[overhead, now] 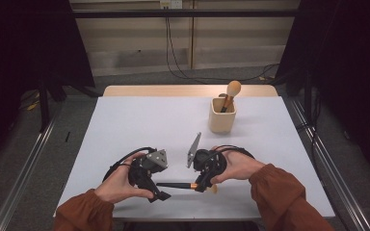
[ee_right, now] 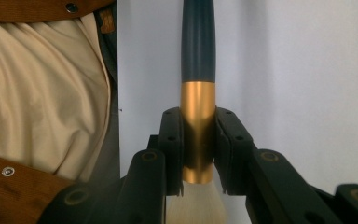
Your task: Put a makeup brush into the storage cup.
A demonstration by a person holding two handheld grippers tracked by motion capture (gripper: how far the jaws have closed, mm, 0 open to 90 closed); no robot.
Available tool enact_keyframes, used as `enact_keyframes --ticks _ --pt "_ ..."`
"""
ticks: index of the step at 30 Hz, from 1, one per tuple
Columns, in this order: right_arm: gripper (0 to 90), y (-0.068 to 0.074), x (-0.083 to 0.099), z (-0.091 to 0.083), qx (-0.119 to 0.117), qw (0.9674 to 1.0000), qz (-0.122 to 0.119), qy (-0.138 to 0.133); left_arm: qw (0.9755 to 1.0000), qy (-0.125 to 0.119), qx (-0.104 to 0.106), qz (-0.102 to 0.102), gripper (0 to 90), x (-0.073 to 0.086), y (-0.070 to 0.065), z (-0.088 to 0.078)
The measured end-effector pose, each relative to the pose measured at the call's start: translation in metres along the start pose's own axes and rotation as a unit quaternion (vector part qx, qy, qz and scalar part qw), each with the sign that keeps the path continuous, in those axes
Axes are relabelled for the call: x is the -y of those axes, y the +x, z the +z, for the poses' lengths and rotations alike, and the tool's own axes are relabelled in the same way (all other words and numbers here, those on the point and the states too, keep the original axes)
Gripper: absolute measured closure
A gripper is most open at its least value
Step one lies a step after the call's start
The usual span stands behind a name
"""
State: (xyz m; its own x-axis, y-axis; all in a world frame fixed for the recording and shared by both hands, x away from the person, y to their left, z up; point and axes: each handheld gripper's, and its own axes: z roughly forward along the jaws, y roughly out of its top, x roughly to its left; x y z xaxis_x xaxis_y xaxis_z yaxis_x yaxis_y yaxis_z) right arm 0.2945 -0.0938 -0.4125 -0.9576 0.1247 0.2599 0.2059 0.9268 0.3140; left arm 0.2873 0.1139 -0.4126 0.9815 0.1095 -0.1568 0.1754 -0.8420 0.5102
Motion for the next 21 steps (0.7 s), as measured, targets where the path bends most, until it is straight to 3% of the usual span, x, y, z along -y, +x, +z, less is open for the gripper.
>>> enact_keyframes --ticks 2,7,9,13,17,21 --pt "74.5 0.000 -0.001 0.001 0.000 1.0000 -0.003 0.000 1.0000 0.007 0.004 0.005 6.3 -0.001 0.001 0.001" --pt "74.5 0.001 -0.002 0.000 0.002 1.0000 -0.002 -0.003 0.9997 -0.010 0.010 0.018 12.4 -0.003 0.005 0.002" --pt "74.5 0.002 -0.003 0.001 0.000 0.9999 -0.011 -0.012 0.9991 -0.008 0.030 0.030 19.7 -0.006 0.007 0.004" --pt "74.5 0.004 -0.007 0.004 -0.001 0.9998 -0.014 -0.017 0.9986 0.001 0.040 0.033 26.4 -0.014 0.008 0.008" --pt "74.5 0.004 -0.009 0.004 0.002 0.9994 -0.023 -0.025 0.9986 -0.016 0.047 0.016 37.3 -0.016 0.008 0.010" --pt "74.5 0.004 -0.008 0.002 0.006 0.9992 -0.027 -0.030 0.9988 -0.013 0.047 0.009 46.9 -0.016 0.009 0.011"
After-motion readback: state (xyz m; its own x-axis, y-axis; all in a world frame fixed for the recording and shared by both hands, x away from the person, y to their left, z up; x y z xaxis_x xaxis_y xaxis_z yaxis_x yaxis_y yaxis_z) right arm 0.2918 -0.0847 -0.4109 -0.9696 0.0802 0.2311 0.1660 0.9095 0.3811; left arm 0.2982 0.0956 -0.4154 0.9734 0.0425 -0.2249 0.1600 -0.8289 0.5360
